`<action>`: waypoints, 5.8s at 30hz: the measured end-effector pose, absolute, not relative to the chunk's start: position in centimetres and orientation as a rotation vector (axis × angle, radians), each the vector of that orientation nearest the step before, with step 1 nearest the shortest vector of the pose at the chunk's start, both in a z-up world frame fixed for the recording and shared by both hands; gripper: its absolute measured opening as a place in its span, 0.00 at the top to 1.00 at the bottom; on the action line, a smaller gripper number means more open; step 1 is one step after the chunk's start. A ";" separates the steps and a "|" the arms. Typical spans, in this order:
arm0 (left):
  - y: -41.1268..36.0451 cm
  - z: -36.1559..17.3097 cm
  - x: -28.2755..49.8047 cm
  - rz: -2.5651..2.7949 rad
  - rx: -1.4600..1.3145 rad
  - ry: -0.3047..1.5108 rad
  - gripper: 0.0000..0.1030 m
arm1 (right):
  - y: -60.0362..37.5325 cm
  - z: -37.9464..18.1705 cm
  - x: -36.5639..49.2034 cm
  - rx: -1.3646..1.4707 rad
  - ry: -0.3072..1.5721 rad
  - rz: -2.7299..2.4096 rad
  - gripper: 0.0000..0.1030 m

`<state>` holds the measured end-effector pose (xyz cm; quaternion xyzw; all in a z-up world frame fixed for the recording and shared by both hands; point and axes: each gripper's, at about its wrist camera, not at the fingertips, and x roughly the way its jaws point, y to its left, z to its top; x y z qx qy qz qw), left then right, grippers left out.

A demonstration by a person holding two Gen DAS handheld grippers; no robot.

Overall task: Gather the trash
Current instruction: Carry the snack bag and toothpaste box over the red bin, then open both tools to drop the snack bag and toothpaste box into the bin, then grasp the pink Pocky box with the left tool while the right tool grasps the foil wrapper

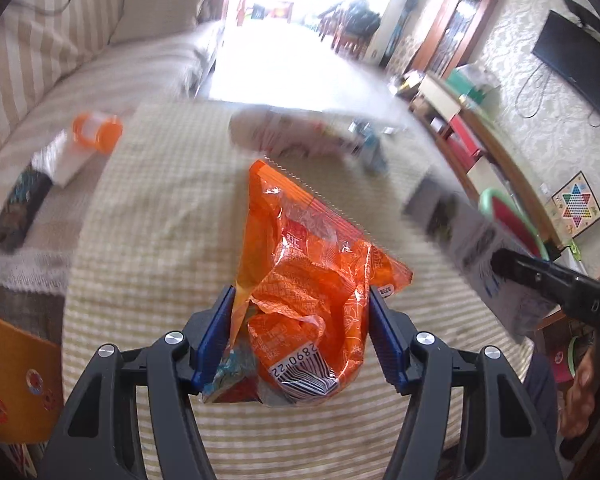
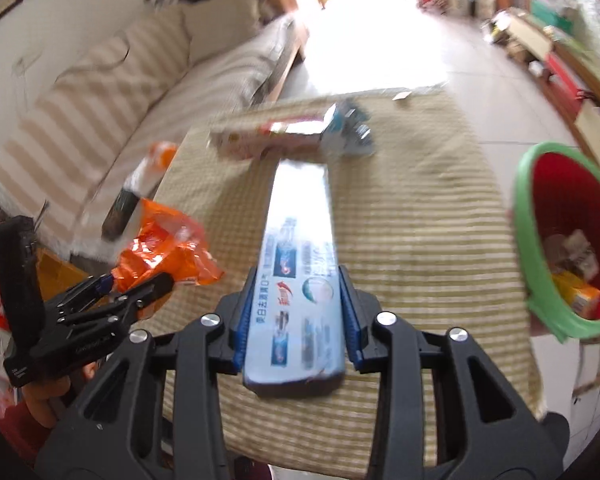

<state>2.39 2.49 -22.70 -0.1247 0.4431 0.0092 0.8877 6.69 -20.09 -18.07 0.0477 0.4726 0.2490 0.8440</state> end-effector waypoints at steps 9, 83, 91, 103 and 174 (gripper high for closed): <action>-0.1 -16.8 2.9 0.034 -0.230 0.810 0.41 | -22.9 -12.9 6.2 0.101 0.837 0.474 0.66; -19.7 -12.7 12.6 -0.313 -0.055 0.823 0.39 | -43.2 -11.0 6.8 0.283 0.678 0.048 0.66; -23.7 -14.7 14.8 -0.388 -0.051 0.889 0.39 | -46.4 -12.9 8.4 0.326 0.687 -0.023 0.66; -28.4 -17.6 17.5 -0.414 0.016 0.976 0.39 | -49.1 -15.8 10.6 0.286 0.754 -0.073 0.66; -0.2 -25.4 24.9 -0.060 0.530 1.208 0.72 | -33.0 -17.9 15.7 0.174 0.896 0.231 0.09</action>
